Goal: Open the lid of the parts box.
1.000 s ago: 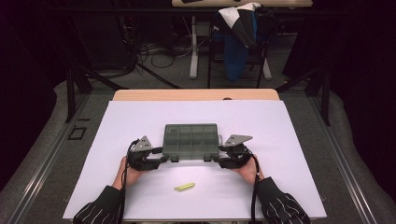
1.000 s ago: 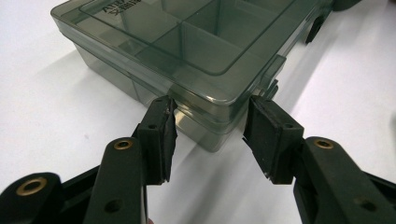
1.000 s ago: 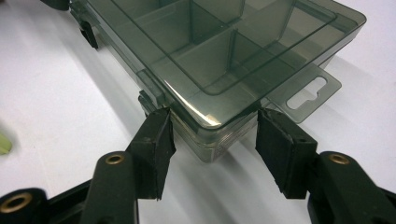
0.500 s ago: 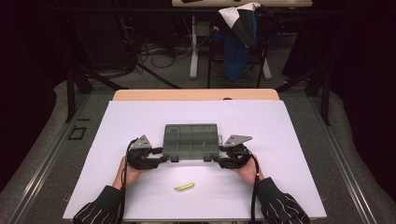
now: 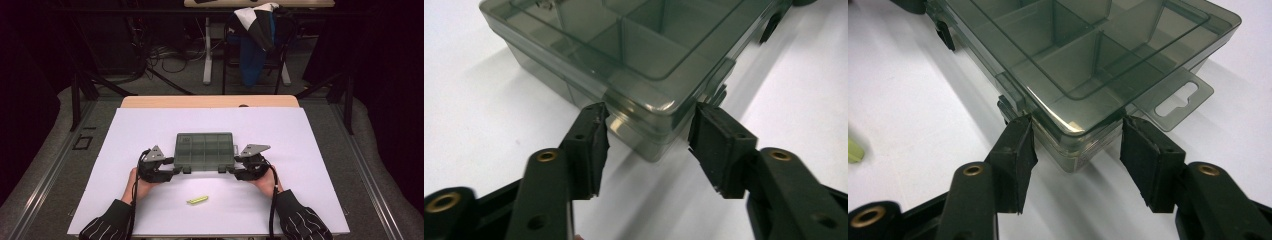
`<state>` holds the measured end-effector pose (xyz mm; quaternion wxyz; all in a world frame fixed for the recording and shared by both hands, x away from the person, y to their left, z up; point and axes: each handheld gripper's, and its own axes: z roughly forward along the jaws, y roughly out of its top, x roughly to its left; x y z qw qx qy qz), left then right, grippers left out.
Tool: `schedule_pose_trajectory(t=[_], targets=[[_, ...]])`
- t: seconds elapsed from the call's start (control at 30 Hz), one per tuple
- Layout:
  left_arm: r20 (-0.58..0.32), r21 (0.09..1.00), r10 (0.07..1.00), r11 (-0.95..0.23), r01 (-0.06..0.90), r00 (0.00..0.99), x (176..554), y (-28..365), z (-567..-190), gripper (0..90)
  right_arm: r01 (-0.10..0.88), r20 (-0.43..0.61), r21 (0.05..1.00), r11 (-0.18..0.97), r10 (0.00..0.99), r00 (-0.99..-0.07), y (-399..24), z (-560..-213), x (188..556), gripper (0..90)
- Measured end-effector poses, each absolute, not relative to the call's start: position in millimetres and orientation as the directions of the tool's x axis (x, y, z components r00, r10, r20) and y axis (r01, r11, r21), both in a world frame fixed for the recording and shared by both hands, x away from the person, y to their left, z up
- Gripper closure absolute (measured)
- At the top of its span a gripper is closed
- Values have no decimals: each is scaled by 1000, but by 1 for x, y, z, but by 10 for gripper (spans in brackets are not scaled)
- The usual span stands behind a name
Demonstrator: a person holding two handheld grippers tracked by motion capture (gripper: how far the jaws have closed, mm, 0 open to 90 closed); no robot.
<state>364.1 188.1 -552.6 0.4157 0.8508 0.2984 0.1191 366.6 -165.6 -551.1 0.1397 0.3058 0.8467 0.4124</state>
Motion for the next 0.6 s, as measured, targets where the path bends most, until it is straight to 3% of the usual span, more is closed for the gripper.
schedule_pose_trajectory(t=[0.13,0.5,0.6], targets=[[-48,783,611,-468,410,790,363,188,-553,505,403,12,782,475,635,-772,-165,-551,366,465],[-207,782,600,-373,500,773,370,199,-552,574,396,5,789,470,639,-769,-164,-552,366,470],[-211,780,600,-372,503,772,371,199,-552,576,402,8,781,478,636,-772,-165,-551,366,471]])
